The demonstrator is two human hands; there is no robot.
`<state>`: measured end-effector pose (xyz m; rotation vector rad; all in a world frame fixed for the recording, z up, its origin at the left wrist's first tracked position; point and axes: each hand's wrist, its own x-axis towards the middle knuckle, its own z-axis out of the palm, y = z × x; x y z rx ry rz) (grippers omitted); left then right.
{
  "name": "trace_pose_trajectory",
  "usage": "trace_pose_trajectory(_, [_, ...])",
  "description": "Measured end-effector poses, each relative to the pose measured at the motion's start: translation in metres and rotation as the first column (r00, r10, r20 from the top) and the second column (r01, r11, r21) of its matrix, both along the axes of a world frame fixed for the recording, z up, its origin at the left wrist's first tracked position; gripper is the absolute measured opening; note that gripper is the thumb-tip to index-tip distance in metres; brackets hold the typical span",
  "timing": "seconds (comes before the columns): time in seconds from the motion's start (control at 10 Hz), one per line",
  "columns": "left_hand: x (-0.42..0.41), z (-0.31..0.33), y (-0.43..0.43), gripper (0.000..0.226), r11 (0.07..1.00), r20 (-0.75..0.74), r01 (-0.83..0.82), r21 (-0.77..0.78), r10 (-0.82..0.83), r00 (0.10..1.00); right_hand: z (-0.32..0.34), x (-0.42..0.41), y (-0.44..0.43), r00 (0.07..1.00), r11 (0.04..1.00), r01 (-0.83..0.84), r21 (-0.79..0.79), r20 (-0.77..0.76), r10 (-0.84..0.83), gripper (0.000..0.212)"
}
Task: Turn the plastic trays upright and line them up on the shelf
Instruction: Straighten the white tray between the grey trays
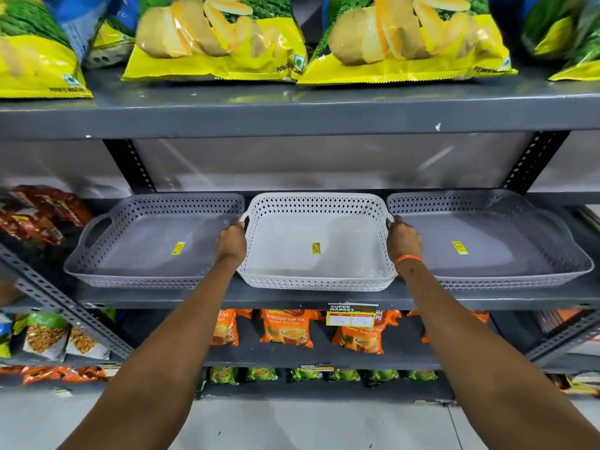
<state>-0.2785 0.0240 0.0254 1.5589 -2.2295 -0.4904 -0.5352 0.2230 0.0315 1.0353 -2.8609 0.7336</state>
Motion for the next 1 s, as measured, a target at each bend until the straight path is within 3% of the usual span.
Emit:
trace_pose_trajectory(0.8, [0.003, 0.004, 0.008, 0.027, 0.999, 0.007, -0.025, 0.040, 0.025, 1.000, -0.003, -0.006, 0.000, 0.999, 0.999, -0.036, 0.014, -0.039, 0.037, 0.024])
trace_pose_trajectory(1.0, [0.004, 0.012, 0.010, 0.045, 0.990, -0.020, -0.062, 0.124, 0.065, 0.998, 0.003, 0.001, 0.000, 0.998, 1.000, 0.010, 0.025, 0.061, -0.011, 0.033])
